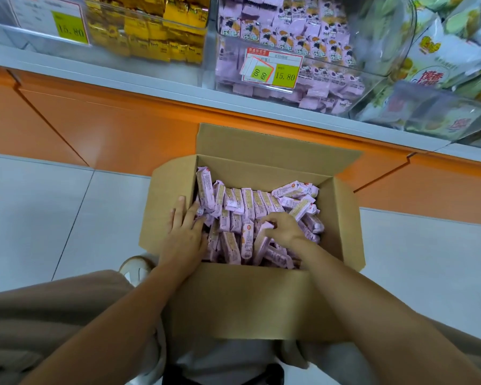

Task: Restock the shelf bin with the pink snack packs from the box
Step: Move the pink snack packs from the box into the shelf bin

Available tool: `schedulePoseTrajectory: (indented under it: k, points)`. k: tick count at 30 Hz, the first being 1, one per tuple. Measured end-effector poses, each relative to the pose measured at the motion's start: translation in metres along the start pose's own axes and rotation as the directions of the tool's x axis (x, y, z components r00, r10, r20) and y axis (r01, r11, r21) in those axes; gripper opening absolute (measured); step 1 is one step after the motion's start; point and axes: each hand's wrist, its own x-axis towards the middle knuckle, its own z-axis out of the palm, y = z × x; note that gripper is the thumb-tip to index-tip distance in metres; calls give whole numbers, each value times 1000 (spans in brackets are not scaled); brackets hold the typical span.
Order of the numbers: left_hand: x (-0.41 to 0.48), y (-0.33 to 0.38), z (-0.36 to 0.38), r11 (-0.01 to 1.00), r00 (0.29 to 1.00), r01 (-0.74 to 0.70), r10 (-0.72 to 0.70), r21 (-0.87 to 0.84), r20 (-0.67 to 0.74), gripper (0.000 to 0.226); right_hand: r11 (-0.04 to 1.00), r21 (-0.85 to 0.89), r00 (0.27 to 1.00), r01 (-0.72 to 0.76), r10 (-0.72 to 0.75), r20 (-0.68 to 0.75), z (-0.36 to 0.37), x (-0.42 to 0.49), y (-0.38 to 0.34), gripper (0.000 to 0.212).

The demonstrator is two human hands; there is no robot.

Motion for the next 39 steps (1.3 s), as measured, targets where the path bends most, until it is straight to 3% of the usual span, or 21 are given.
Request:
schedulePoseTrajectory:
  k: [4,6,8,10,13,15,17,19,22,25,27,29,32,35,39]
  points:
    - [10,14,-6,998,997,5,-10,-62,-73,46,976,209,995,61,-43,-91,-30,0,-5,20]
    - [18,30,-10,983,993,-74,57,-167,-101,45,959,277,996,63,-43,-78,-43,0,-8,32]
    - [24,49,-15,929,992,-126,119,-348,-43,51,939,340,998,57,-58,-8,-49,-2,-14,45]
    - [29,67,-22,851,991,-24,90,-524,101,56,919,392,997,32,-55,49,-50,-6,-23,43]
    - [34,79,-21,756,985,141,-42,-639,167,34,874,485,995,34,-74,65,-48,-13,-35,31]
    - [35,75,-20,643,973,219,-87,-734,214,31,834,551,990,36,-105,95,-48,-16,-39,21]
    - [36,72,-25,435,951,287,-24,-854,307,22,812,582,984,50,-140,111,-49,-16,-38,12]
    - [35,72,-31,323,919,353,58,-878,390,11,807,587,982,68,-158,103,-49,-15,-37,9]
    - [37,69,-26,320,918,367,31,-873,396,20,799,598,987,64,-138,79,-45,-11,-36,14]
    - [38,61,-18,324,912,410,-159,-853,378,9,799,601,998,12,-46,41,-33,-2,-30,28]
    - [37,54,-14,312,887,447,-280,-839,368,6,892,451,999,-35,15,49,-15,5,-20,25]
    - [36,53,-12,269,871,471,-296,-840,393,8,974,211,993,-87,67,98,9,9,-7,29]
    - [35,51,-5,236,853,498,-306,-834,423,20,992,45,990,-115,110,88,41,10,-2,48]
    - [35,49,0,251,840,520,-321,-817,436,27,989,47,990,-140,140,4,51,13,-4,53]
    - [38,49,-1,242,817,556,-334,-795,470,28,964,218,988,-154,154,15,36,16,1,34]
